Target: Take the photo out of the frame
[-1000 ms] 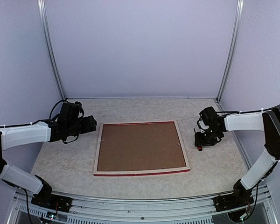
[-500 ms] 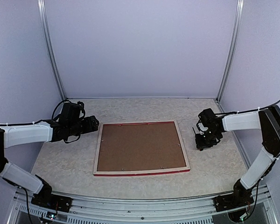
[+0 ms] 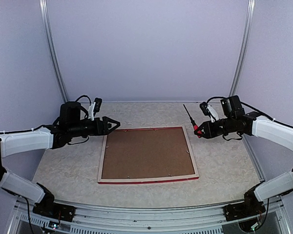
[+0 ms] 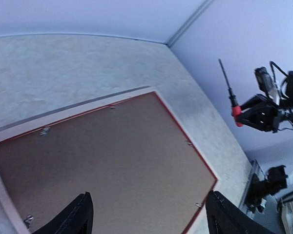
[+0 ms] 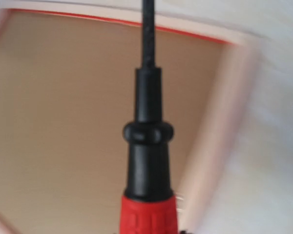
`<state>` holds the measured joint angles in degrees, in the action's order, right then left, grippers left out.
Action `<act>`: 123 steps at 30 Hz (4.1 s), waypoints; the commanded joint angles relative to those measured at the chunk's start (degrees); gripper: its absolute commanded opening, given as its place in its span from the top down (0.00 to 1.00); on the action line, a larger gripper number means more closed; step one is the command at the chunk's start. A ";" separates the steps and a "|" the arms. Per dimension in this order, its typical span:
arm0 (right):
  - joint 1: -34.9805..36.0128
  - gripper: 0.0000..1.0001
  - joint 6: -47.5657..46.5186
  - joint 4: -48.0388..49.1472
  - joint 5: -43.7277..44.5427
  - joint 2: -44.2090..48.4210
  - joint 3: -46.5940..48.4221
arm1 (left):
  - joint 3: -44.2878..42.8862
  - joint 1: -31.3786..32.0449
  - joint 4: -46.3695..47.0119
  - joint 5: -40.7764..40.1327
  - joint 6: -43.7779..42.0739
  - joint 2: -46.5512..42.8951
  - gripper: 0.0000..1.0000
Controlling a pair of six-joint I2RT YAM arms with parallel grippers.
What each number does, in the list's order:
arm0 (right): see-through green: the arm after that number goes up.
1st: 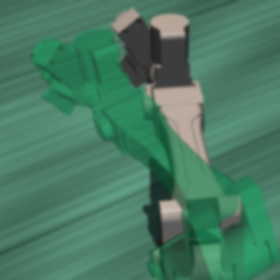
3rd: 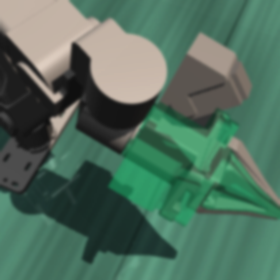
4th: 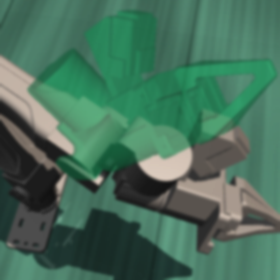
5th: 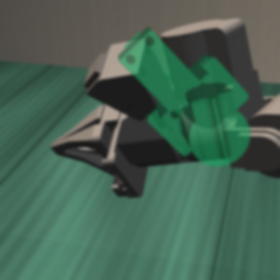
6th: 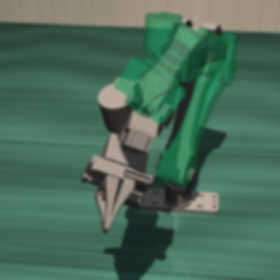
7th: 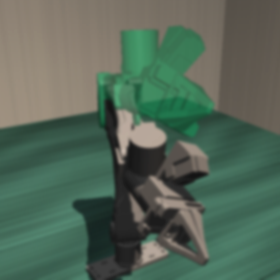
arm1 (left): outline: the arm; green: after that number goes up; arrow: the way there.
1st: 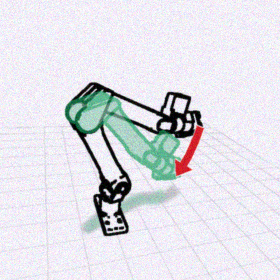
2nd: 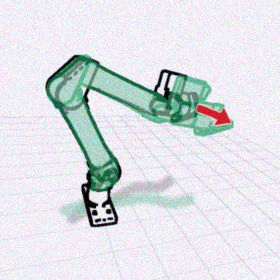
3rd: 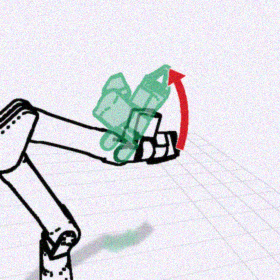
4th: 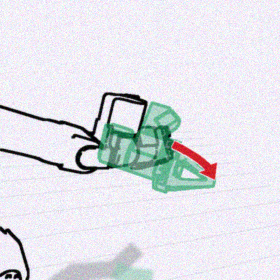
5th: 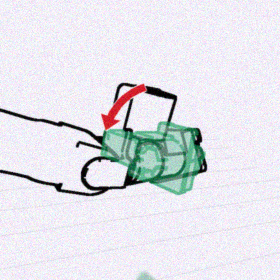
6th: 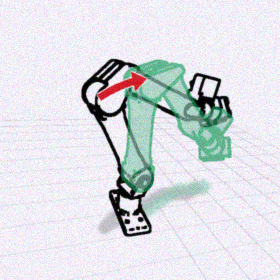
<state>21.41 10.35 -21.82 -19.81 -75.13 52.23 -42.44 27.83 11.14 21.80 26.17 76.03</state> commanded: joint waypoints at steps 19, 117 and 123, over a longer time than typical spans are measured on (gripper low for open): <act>22.88 1.00 -14.96 -3.71 -23.26 -4.68 7.12 | -14.15 15.70 4.80 32.11 -2.41 13.57 0.26; 23.31 0.60 19.52 54.28 -12.88 -1.24 -0.62 | -14.47 15.67 41.16 20.95 22.78 16.76 1.00; 23.35 0.74 19.85 54.22 -13.88 -2.09 -0.38 | -14.62 15.67 40.63 20.88 22.42 17.05 1.00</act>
<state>44.45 30.09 32.42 -32.47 -76.38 50.09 -56.07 43.18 51.44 43.22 49.76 92.40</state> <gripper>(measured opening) 0.280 0.031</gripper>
